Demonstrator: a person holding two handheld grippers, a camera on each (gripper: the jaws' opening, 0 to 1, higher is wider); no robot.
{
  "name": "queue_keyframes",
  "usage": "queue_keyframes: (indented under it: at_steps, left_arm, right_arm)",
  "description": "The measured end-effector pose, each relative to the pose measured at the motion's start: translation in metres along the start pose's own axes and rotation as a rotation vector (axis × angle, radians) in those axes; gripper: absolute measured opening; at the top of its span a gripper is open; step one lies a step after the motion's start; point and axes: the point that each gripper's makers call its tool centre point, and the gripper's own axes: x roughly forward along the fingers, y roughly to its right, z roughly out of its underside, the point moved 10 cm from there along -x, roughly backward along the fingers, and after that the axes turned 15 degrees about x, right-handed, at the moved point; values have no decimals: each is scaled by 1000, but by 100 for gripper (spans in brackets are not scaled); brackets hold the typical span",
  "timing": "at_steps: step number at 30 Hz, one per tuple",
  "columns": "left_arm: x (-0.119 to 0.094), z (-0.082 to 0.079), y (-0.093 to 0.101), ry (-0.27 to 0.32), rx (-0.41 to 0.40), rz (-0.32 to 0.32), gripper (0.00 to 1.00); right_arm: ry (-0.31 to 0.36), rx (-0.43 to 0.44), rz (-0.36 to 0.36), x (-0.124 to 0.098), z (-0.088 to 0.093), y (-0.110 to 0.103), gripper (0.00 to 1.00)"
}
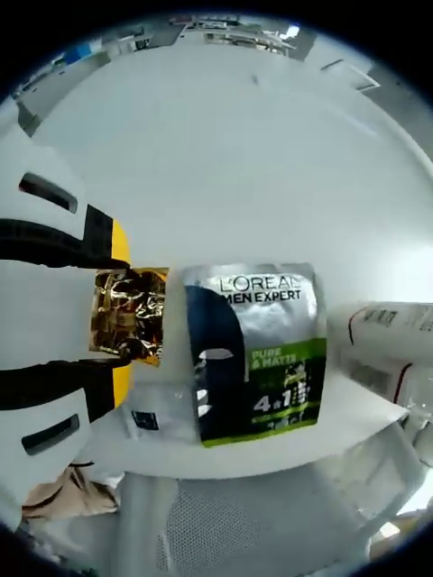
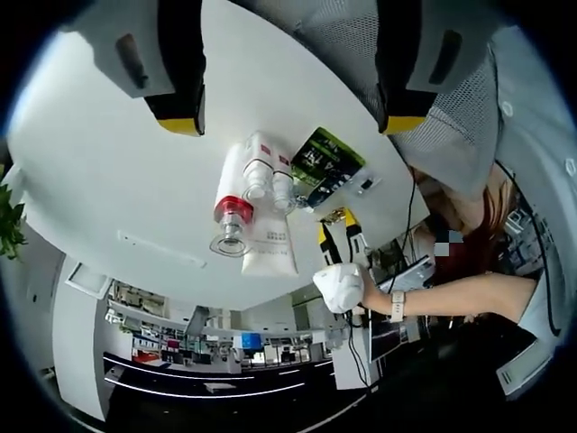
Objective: Arrange the skincare products in the storage area until every visible bottle or jar stands upright without overlapping.
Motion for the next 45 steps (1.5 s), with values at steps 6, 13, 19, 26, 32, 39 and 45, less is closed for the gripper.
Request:
queue_keyframes:
  at_steps: [6, 13, 19, 26, 32, 39, 45]
  left_arm:
    - [9, -4, 6, -4, -14, 7, 36]
    - [15, -4, 9, -21, -71, -3, 36]
    - [15, -2, 7, -31, -104, -16, 36]
    - [16, -2, 9, -33, -107, -38, 36]
    - [15, -2, 12, -32, -109, -54, 36]
    - [16, 1, 12, -11, -98, -56, 37]
    - [15, 3, 15, -13, -84, -80, 48]
  right_arm:
    - [0, 1, 5, -1, 0, 2, 78]
    - [-10, 0, 6, -1, 3, 1, 77]
    - [-12, 0, 3, -1, 3, 2, 77]
    - [-14, 1, 6, -1, 3, 2, 77]
    - [-17, 0, 2, 0, 4, 2, 77]
    - [-13, -6, 1, -1, 3, 2, 77]
    - [-14, -10, -1, -2, 3, 1, 77]
